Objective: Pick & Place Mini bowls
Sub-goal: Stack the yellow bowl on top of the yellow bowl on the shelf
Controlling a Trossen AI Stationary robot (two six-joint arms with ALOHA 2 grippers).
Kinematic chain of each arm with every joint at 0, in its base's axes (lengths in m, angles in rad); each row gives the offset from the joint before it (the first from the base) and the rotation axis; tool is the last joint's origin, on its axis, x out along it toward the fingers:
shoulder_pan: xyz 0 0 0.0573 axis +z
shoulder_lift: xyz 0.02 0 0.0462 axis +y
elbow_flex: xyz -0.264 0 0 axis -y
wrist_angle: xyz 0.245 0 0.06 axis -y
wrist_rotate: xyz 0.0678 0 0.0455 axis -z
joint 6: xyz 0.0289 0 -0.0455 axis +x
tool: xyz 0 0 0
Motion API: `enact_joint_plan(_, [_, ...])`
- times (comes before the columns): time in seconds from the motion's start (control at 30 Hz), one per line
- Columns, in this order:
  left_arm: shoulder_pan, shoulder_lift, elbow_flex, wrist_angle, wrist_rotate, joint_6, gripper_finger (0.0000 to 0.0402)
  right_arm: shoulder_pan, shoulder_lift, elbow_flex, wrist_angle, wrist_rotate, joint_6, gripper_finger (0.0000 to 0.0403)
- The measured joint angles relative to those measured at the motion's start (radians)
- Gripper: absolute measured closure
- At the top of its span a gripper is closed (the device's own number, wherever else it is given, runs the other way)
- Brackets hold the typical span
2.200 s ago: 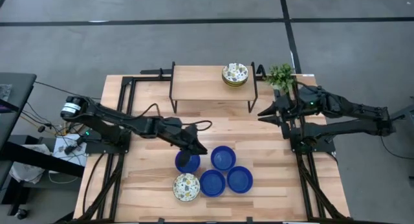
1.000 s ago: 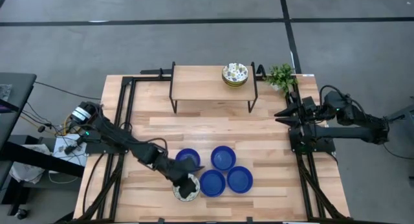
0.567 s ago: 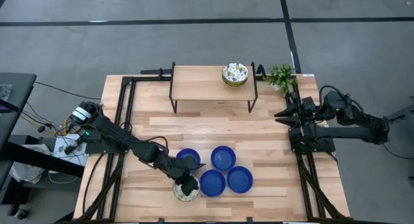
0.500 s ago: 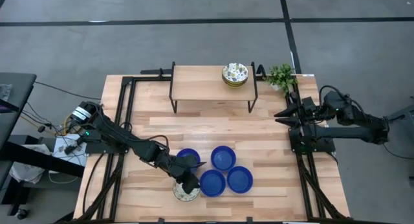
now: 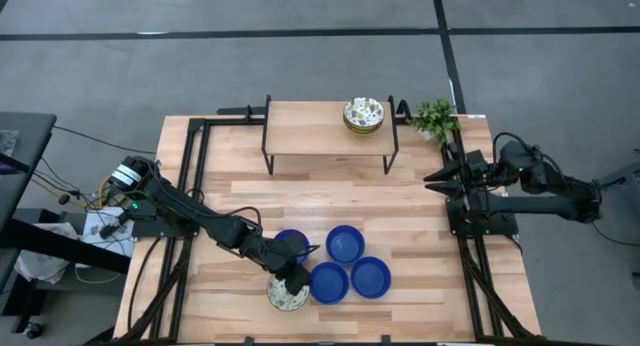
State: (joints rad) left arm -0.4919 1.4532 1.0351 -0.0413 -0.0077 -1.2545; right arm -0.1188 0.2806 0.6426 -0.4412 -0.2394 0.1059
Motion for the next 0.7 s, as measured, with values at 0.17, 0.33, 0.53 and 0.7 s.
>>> enact_joint_plan(0.17, [0.000, 0.000, 0.000, 0.005, 0.000, 0.000, 0.0316, 0.000, 0.000, 0.000, 0.000, 0.000, 0.000, 0.0333])
enact_joint_plan(0.33, [0.000, 0.000, 0.000, 0.005, -0.023, 0.000, 0.0265, 0.000, 0.000, 0.000, 0.000, 0.000, 0.000, 0.0333])
enact_joint_plan(0.53, [0.000, 0.000, -0.001, 0.066, -0.071, 0.050, 0.0196, 0.000, 0.000, 0.000, 0.000, 0.000, 0.010, 0.0333])
enact_joint_plan(0.7, [0.004, 0.000, -0.001, 0.118, -0.071, 0.053, 0.0168, 0.000, 0.000, 0.000, 0.000, 0.000, 0.010, 0.0333])
